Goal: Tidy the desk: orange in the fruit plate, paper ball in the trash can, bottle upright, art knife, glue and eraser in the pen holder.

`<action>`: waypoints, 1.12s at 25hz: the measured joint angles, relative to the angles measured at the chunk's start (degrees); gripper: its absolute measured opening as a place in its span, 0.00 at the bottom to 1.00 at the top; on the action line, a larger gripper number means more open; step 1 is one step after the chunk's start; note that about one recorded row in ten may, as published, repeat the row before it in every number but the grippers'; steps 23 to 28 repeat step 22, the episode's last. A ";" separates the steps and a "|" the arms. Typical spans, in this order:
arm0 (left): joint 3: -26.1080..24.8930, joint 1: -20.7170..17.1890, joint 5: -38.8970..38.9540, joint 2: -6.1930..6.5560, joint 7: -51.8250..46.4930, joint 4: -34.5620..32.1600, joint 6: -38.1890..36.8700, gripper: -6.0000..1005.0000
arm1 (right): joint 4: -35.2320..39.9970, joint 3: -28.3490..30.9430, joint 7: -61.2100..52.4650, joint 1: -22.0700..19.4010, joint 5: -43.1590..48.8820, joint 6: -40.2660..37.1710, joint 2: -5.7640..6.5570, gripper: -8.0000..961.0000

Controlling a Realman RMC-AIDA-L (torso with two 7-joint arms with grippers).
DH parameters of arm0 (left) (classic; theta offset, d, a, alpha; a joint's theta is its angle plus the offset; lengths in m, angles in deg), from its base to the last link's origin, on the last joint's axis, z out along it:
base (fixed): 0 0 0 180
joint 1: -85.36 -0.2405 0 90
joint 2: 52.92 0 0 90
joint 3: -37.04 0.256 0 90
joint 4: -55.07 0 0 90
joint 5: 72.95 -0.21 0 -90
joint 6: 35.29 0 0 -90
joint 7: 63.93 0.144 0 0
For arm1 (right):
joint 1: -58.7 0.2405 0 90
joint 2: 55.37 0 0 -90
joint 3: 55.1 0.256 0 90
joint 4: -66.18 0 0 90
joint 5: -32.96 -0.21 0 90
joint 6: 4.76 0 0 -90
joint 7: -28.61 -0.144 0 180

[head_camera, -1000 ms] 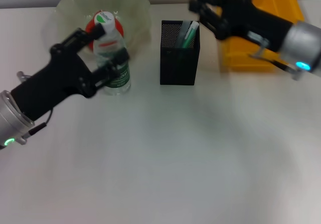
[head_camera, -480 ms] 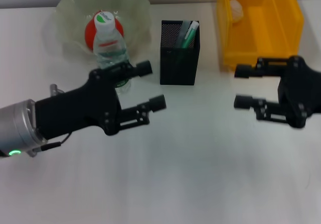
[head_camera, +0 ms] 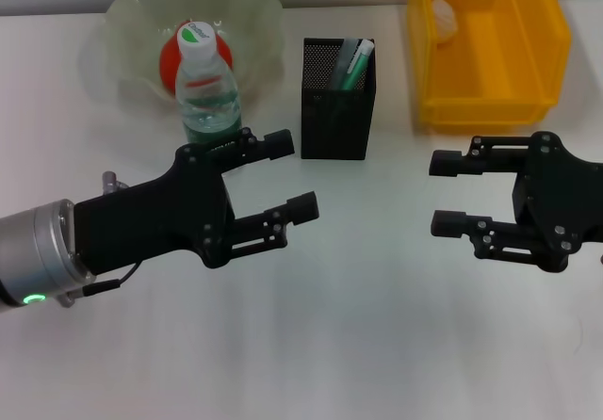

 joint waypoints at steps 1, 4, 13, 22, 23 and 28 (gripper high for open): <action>0.01 -0.05 -0.01 0.03 0.00 0.00 -0.01 0.74 | 0.00 0.01 -0.14 0.00 0.02 -0.15 -0.03 0.60; 0.03 -0.14 -0.08 0.18 -0.13 0.00 -0.08 0.74 | -0.06 0.03 -0.26 0.06 0.12 -0.33 -0.21 0.61; 0.04 -0.14 -0.31 0.38 -0.27 -0.31 -0.24 0.74 | -0.13 0.14 -0.71 0.08 0.19 0.11 -0.64 0.63; -0.42 -0.14 -0.33 0.29 -0.24 -0.44 -0.39 0.74 | 0.04 0.21 -0.85 -0.14 0.19 1.06 -0.87 0.65; -0.42 -0.14 -0.33 0.29 -0.24 -0.44 -0.39 0.74 | 0.04 0.21 -0.85 -0.14 0.19 1.06 -0.87 0.65; -0.42 -0.14 -0.33 0.29 -0.24 -0.44 -0.39 0.74 | 0.04 0.21 -0.85 -0.14 0.19 1.06 -0.87 0.65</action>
